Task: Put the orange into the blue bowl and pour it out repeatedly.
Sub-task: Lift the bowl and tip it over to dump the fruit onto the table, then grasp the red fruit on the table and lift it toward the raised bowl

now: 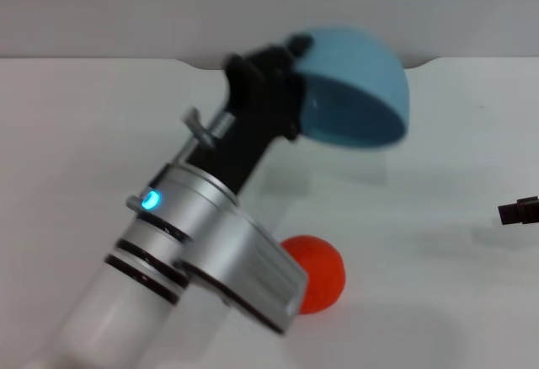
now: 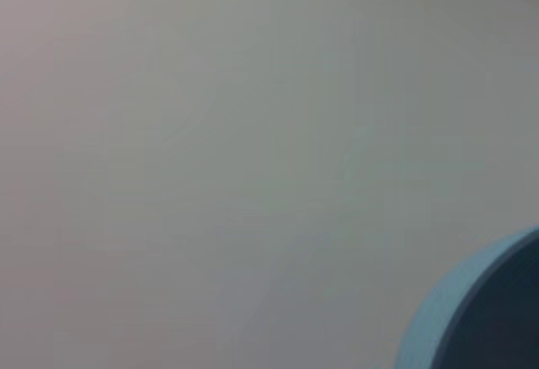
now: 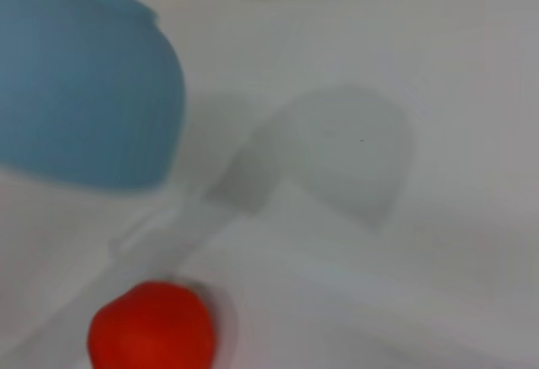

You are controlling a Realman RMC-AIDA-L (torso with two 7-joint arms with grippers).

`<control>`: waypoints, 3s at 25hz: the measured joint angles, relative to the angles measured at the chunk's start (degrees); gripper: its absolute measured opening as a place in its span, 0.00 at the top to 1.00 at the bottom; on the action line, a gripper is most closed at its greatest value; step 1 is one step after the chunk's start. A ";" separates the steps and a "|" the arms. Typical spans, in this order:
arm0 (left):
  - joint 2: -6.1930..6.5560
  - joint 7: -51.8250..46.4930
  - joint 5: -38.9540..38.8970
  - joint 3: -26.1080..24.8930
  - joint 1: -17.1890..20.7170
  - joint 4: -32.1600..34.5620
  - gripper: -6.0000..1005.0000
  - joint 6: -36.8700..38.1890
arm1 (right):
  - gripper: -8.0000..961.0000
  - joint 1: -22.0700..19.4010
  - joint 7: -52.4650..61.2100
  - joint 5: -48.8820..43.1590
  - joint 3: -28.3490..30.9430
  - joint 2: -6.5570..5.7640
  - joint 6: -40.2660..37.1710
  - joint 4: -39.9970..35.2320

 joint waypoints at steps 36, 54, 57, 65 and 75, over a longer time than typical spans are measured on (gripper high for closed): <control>1.30 -55.55 0.88 -68.40 -10.95 27.82 1.00 131.49 | 0.52 6.51 -7.84 2.44 -8.90 1.59 3.76 4.48; 1.06 -64.46 16.72 -68.54 -12.48 28.24 1.00 146.08 | 0.32 15.67 -14.57 12.98 -36.11 1.92 19.12 18.95; 1.02 -64.54 16.67 -68.14 -12.54 28.22 1.00 146.14 | 0.32 16.82 -14.58 14.33 -39.56 1.99 21.28 21.48; 0.97 -64.59 16.63 -68.05 -13.71 28.54 1.00 146.13 | 0.32 17.87 -14.26 16.19 -46.92 2.36 26.59 26.66; 0.83 -64.38 16.60 -66.43 -15.28 28.18 1.00 145.66 | 0.57 15.92 -13.99 17.20 -45.81 2.02 27.34 25.55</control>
